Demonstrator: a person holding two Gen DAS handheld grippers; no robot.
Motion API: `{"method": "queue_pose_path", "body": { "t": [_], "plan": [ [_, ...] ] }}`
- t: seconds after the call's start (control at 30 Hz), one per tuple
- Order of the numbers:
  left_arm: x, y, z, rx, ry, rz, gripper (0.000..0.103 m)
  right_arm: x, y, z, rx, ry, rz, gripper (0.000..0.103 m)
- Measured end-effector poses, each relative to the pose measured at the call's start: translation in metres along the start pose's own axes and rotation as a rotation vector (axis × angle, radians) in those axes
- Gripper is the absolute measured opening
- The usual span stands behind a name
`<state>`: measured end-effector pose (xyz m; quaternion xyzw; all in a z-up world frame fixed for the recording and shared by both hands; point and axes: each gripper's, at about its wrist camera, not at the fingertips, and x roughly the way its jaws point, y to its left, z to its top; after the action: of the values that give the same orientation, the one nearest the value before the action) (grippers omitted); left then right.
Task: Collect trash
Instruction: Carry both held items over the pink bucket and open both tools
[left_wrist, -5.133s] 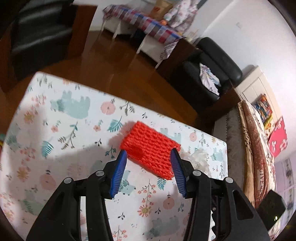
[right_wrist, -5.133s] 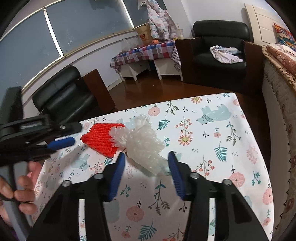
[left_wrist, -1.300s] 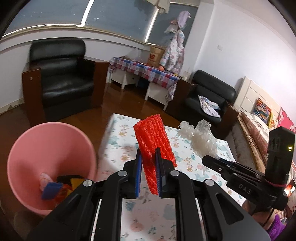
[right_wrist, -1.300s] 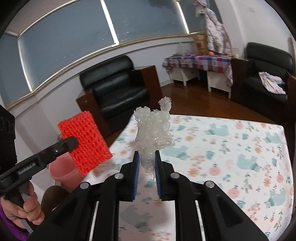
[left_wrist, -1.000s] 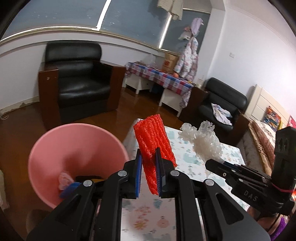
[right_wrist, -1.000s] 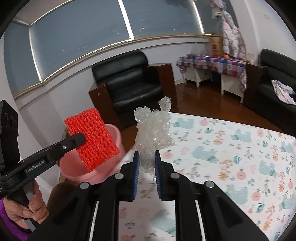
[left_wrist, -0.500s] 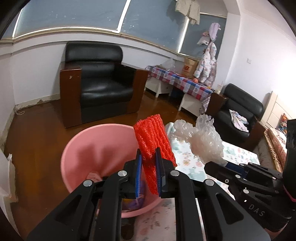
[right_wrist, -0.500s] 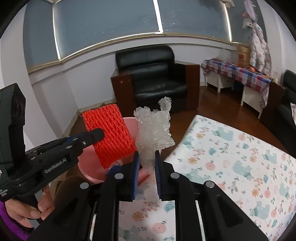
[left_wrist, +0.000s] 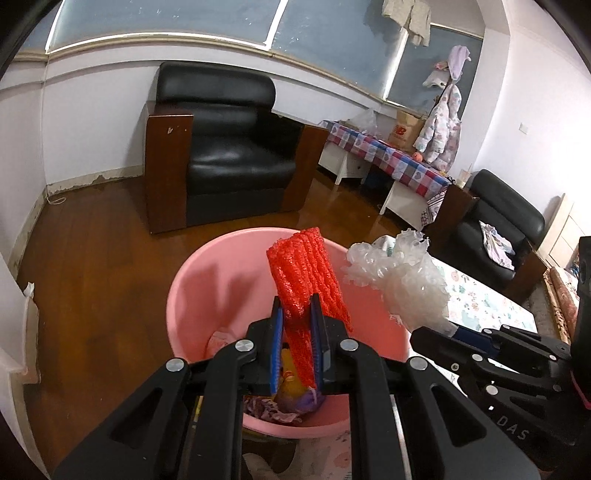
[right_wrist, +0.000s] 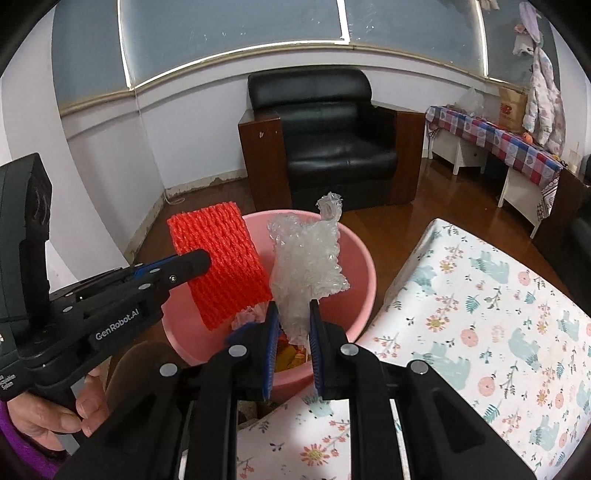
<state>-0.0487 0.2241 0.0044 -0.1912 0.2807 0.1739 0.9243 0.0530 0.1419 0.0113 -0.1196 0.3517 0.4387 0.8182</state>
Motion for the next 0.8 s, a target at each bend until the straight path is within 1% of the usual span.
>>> {"method": "queue_pose_path", "body": {
  "t": [0.2,0.5,0.8],
  "plan": [
    [0.005,0.012,-0.001,-0.014,0.016,0.005,0.013,0.016,-0.002,-0.001,0.007,0.032,0.005,0.015],
    [0.012,0.020,-0.001,-0.046,0.043,0.019,0.013,0.030,-0.003,-0.005,0.006,0.051,0.004,0.015],
    [0.021,0.020,0.000,-0.037,0.071,0.028,0.015,0.038,-0.005,-0.005,0.010,0.060,0.002,0.016]
  ]
}}
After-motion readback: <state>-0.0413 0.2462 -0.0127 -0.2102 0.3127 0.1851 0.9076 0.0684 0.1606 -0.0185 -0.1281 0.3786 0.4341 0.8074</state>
